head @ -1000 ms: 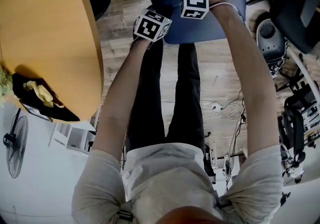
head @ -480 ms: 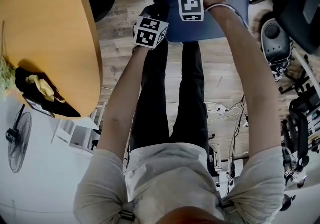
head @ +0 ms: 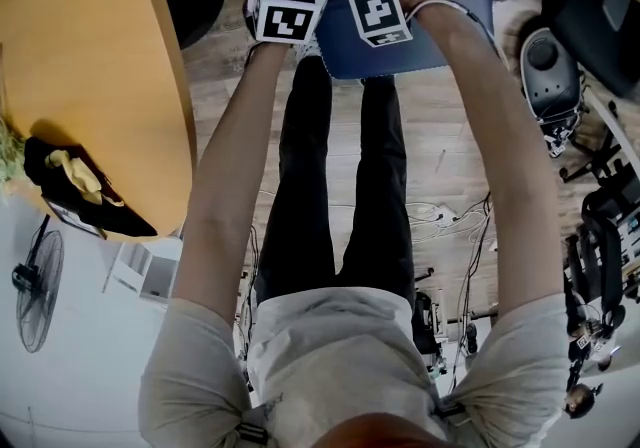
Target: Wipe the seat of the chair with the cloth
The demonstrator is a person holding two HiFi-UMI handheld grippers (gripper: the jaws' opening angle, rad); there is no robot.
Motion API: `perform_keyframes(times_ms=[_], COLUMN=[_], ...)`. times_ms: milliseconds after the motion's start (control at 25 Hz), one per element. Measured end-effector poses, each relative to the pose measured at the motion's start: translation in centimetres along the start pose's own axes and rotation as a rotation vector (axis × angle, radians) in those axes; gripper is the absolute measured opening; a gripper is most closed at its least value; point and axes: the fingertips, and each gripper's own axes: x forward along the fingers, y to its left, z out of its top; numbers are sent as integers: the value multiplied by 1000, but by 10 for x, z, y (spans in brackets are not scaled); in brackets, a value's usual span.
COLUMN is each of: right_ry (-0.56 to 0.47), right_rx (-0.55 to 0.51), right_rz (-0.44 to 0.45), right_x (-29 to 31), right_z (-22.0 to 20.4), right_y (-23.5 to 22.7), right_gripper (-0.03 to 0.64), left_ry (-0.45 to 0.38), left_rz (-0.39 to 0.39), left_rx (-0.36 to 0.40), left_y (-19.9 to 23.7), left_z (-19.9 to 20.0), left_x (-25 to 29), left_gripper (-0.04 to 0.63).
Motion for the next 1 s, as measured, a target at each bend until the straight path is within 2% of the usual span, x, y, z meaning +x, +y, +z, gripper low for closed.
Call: perform_keyframes(times_ms=[40,80,200,280,600,800,1000], right_ry=[-8,-13,-21,-32,-81,-87,-88], right_rx=[40,90,220,256,249,240,271], right_rz=[7,11,-5,-28,-20,-41,-46], right_x=[-1,-1,0,0,-9,-10,-14], right_z=[-1,-2,-3,0,12,14,13], right_y=[2,3,5,2,22,29,34], right_gripper=[52,51,51,51,51,51,51], left_ry=[66,99,94,98,106,81,65], left_rz=[-2,-5,-4,14,61,109,116], left_rx=[14,16,-3,-17,-82,-139,-158], left_y=[-2,-4,-4,-1,-17,-23,-30], left_z=[-14,-24,-33,-33,-51,-58,-59], left_x=[12,19,19,16,5,2,-1], left_gripper=[28,28,27,28,27,27,26])
